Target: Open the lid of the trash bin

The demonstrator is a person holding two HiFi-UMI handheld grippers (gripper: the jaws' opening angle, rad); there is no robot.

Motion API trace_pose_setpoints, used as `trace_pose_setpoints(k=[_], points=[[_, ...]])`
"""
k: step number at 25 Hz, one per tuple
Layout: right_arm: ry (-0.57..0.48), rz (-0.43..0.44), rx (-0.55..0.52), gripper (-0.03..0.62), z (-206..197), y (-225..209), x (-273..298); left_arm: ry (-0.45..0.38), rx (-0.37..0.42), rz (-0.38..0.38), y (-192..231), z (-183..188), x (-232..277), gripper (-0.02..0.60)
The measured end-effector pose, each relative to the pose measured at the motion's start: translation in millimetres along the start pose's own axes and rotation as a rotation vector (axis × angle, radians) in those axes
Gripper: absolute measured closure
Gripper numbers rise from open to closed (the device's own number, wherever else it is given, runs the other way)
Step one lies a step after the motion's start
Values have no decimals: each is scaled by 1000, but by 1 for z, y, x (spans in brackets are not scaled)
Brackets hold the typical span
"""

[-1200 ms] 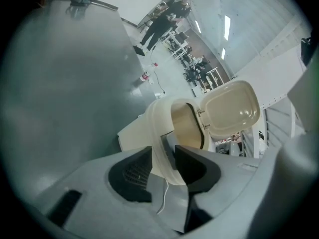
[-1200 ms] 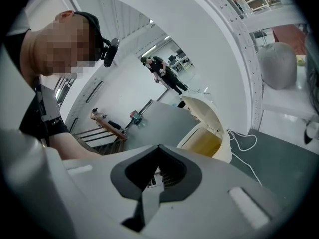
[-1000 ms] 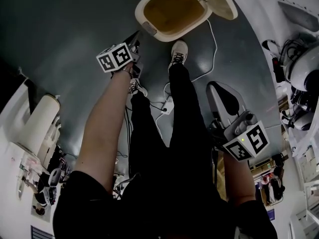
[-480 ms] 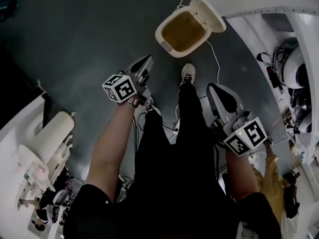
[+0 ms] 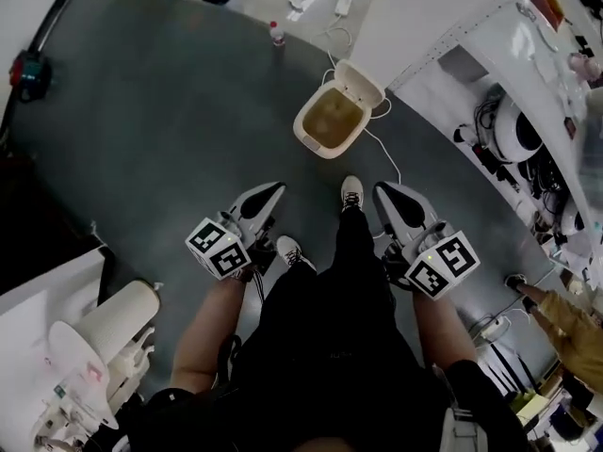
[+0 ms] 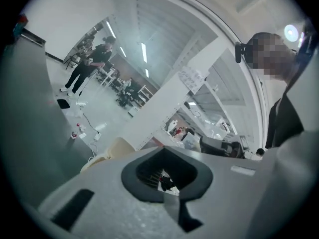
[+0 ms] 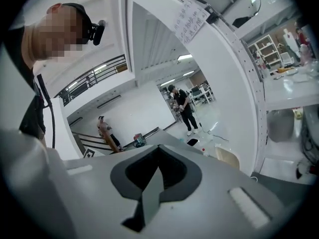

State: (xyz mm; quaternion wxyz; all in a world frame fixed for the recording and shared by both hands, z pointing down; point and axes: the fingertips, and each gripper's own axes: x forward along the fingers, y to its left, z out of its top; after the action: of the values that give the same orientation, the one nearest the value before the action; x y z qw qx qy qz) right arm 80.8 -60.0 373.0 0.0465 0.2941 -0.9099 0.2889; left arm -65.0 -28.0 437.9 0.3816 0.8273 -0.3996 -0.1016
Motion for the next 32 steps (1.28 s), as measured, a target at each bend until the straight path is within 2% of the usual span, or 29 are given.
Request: trace_pose_setpoints(k=[6, 10, 15, 23, 25, 27, 32], points=[[-81, 14, -39, 586, 18, 57, -12, -32, 65, -72, -67, 38, -37, 580], [-120, 54, -71, 586, 29, 92, -20, 13, 147, -124, -108, 42, -48, 580], [-128, 108, -98, 586, 32, 134, -29, 5, 175, -188, -148, 43, -63, 580], [-122, 163, -133, 586, 20, 184, -40, 35, 461, -287, -202, 41, -97, 580], [-118, 168, -145, 586, 16, 192, -44, 42, 502, -312, -213, 36, -105, 580], [-115, 172, -159, 586, 12, 198, -48, 41, 490, -316, -217, 32, -110, 580], [-105, 176, -181, 586, 4, 210, -59, -6, 337, -269, -205, 32, -123, 580]])
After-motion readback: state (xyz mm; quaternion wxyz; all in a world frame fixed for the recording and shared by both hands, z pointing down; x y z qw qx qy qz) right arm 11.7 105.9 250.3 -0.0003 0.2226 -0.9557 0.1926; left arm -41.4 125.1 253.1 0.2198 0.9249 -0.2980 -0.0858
